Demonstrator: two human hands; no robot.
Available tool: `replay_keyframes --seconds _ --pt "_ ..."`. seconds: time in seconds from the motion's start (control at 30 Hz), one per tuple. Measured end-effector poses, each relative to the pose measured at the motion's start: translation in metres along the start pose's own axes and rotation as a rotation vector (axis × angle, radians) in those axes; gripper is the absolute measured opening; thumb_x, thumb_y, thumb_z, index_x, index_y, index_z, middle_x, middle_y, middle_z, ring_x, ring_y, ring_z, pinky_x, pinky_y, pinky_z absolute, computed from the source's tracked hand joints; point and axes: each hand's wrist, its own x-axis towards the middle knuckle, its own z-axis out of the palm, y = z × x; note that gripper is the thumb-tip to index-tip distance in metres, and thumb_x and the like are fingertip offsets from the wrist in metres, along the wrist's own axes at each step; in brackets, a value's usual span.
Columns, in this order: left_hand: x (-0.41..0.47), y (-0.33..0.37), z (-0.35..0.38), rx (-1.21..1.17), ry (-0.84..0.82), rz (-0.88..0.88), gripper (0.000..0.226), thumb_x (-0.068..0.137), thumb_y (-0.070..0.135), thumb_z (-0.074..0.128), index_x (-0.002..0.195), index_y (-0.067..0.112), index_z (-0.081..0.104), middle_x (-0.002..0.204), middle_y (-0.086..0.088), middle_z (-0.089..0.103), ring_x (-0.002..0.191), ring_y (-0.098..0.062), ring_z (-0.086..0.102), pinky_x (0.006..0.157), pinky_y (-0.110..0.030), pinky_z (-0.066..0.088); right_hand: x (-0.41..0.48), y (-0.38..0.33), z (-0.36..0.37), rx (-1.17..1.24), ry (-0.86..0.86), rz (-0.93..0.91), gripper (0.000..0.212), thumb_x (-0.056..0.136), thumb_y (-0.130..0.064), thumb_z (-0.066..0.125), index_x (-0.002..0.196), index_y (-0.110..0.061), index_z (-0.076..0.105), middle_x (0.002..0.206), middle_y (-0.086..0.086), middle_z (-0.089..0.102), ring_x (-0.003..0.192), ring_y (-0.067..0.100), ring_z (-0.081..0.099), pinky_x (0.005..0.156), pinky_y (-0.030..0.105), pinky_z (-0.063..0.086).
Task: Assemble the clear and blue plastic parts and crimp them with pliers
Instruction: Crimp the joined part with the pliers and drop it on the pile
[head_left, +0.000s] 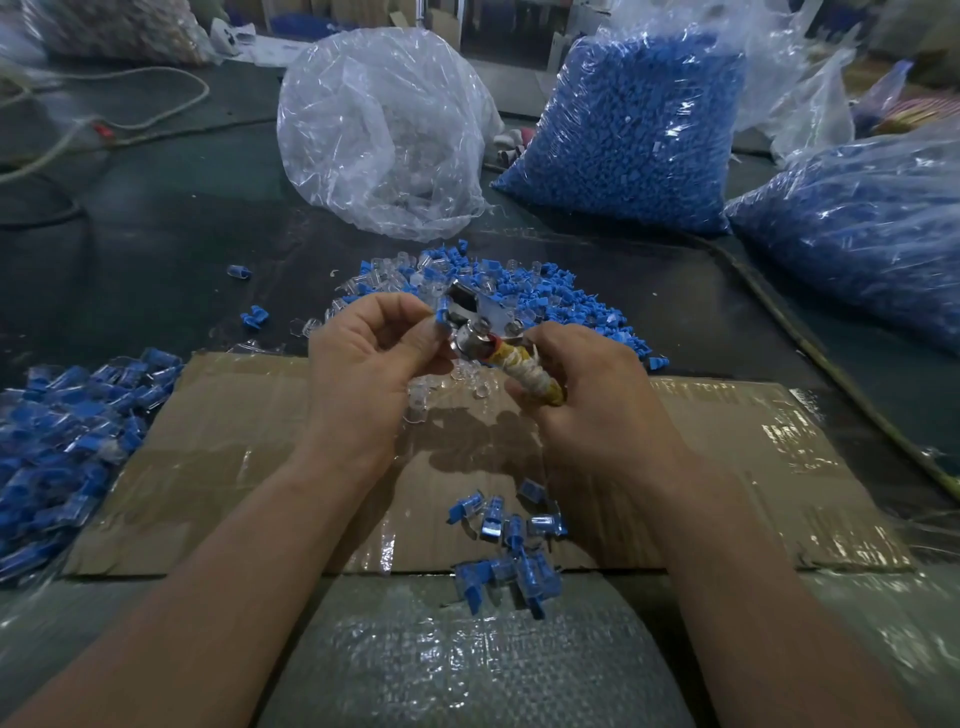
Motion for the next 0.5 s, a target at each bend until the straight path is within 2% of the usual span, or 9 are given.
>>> replay_keyframes --seconds 0.1,0.17,0.27,0.33,0.4,0.5 --pt "0.001 -0.001 0.0 -0.011 0.004 -0.018 0.014 0.08 0.0 0.062 0.077 0.013 0.061 0.065 0.003 0.068 0.062 -0.011 0.065 0.057 -0.017 0.052 0.0 0.003 0.001 0.046 0.021 -0.015 0.033 0.082 -0.023 0.065 0.113 -0.013 0.058 0.092 -0.008 0.047 0.082 0.007 0.04 0.065 0.018 0.027" --pt "0.001 0.0 0.0 -0.052 0.017 -0.038 0.015 0.08 -0.003 0.061 0.077 0.012 0.061 0.064 0.002 0.068 0.059 -0.011 0.065 0.055 -0.017 0.05 0.001 0.007 -0.001 0.05 0.03 -0.022 0.036 0.081 -0.021 0.066 0.115 -0.011 0.058 0.095 -0.006 0.049 0.087 0.007 0.042 0.069 0.017 0.027" --pt "0.003 0.003 -0.001 -0.106 0.069 -0.087 0.016 0.081 -0.004 0.06 0.076 0.012 0.061 0.062 0.003 0.067 0.058 -0.011 0.065 0.052 -0.017 0.049 0.002 0.016 -0.006 0.062 0.097 0.025 0.034 0.08 -0.014 0.069 0.113 -0.01 0.06 0.09 -0.01 0.049 0.083 0.007 0.045 0.072 0.013 0.03" --pt "0.002 0.007 -0.001 -0.111 0.05 -0.13 0.012 0.078 -0.001 0.062 0.077 0.011 0.062 0.061 0.002 0.067 0.056 -0.011 0.065 0.05 -0.017 0.049 0.003 0.022 -0.011 0.083 0.164 0.096 0.032 0.078 -0.014 0.07 0.11 -0.012 0.062 0.083 -0.015 0.047 0.077 0.005 0.045 0.066 0.005 0.029" --pt "-0.001 0.011 -0.001 -0.067 -0.091 -0.192 0.008 0.069 0.009 0.065 0.076 0.01 0.065 0.063 0.0 0.068 0.055 -0.011 0.064 0.047 -0.017 0.048 0.004 0.03 -0.015 0.045 0.191 0.171 0.032 0.077 -0.02 0.071 0.108 -0.015 0.063 0.084 -0.01 0.051 0.078 0.008 0.046 0.061 0.01 0.027" --pt "-0.01 0.015 -0.001 0.059 -0.393 -0.269 0.014 0.061 0.018 0.067 0.073 0.013 0.072 0.064 -0.001 0.069 0.05 -0.009 0.061 0.041 -0.015 0.043 0.003 0.044 -0.019 -0.061 0.118 0.305 0.037 0.075 -0.032 0.072 0.107 -0.017 0.062 0.092 0.0 0.057 0.084 0.016 0.05 0.067 0.021 0.027"
